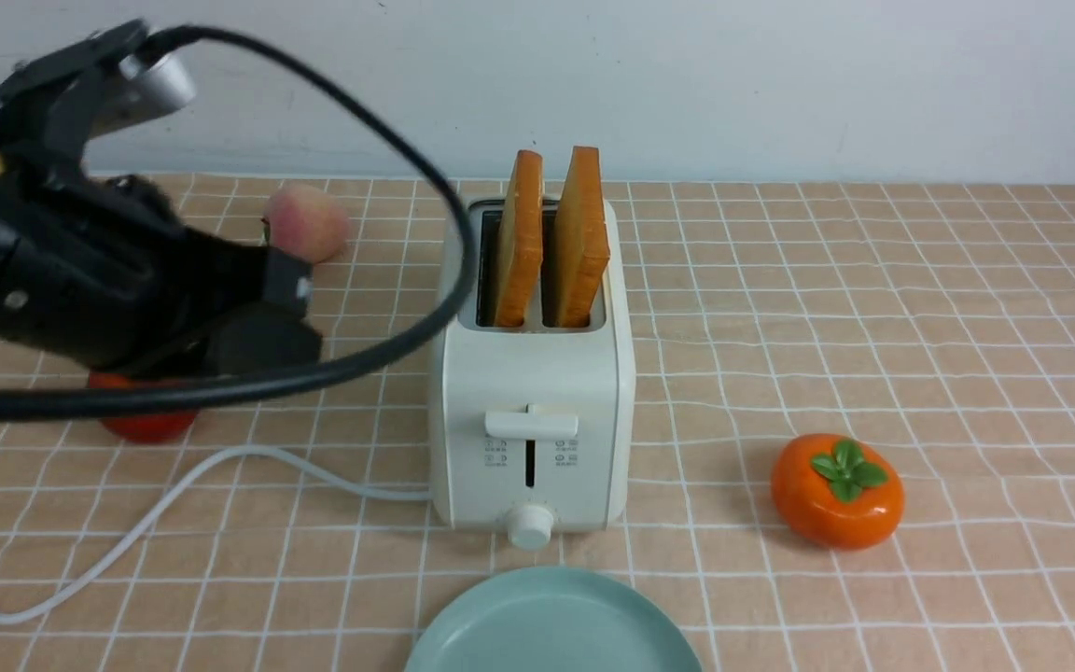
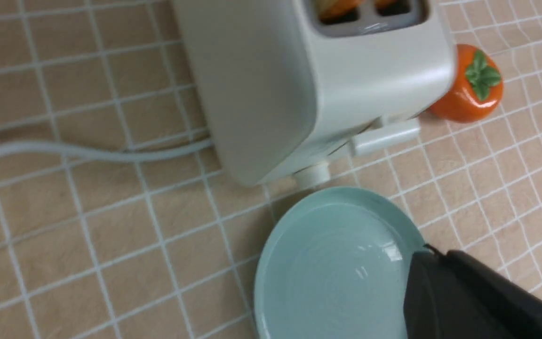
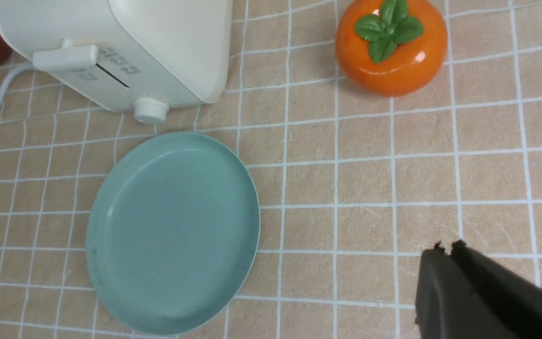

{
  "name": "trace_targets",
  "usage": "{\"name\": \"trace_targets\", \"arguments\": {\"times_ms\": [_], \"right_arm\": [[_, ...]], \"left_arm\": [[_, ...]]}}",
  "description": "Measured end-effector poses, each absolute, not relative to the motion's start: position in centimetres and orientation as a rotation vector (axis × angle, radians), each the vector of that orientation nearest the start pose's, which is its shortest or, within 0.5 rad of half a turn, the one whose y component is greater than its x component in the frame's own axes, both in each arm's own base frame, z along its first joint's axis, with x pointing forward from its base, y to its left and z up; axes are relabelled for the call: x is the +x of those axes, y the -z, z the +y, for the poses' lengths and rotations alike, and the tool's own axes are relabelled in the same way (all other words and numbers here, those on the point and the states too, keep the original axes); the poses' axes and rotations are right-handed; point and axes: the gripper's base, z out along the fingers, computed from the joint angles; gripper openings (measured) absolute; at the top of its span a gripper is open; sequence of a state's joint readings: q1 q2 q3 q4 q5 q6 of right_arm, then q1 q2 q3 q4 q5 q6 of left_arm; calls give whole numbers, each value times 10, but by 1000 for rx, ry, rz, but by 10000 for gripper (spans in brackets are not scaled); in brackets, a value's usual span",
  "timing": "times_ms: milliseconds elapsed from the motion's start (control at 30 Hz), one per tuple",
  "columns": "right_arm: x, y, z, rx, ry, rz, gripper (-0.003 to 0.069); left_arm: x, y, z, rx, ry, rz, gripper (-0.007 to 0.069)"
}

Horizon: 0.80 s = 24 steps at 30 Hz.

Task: Take toasted bread from bread machine on light coffee tablecloth place on plate.
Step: 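Reach for a toast slice standing in the toaster with the left gripper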

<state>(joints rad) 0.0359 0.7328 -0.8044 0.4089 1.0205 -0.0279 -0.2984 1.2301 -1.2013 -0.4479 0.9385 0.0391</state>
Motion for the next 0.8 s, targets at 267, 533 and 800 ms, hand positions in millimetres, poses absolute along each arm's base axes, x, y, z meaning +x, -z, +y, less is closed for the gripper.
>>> {"name": "trace_targets", "arguments": {"times_ms": [267, 533, 800], "right_arm": [[117, -339, 35, 27, -523, 2393, 35], [117, -340, 36, 32, -547, 2389, 41], [117, -341, 38, 37, -573, 2384, 41]], "left_arm": [[264, -394, -150, 399, 592, 2393, -13], [314, -368, -181, 382, 579, 2352, 202], [352, -331, -196, 322, 564, 2307, 507]]}}
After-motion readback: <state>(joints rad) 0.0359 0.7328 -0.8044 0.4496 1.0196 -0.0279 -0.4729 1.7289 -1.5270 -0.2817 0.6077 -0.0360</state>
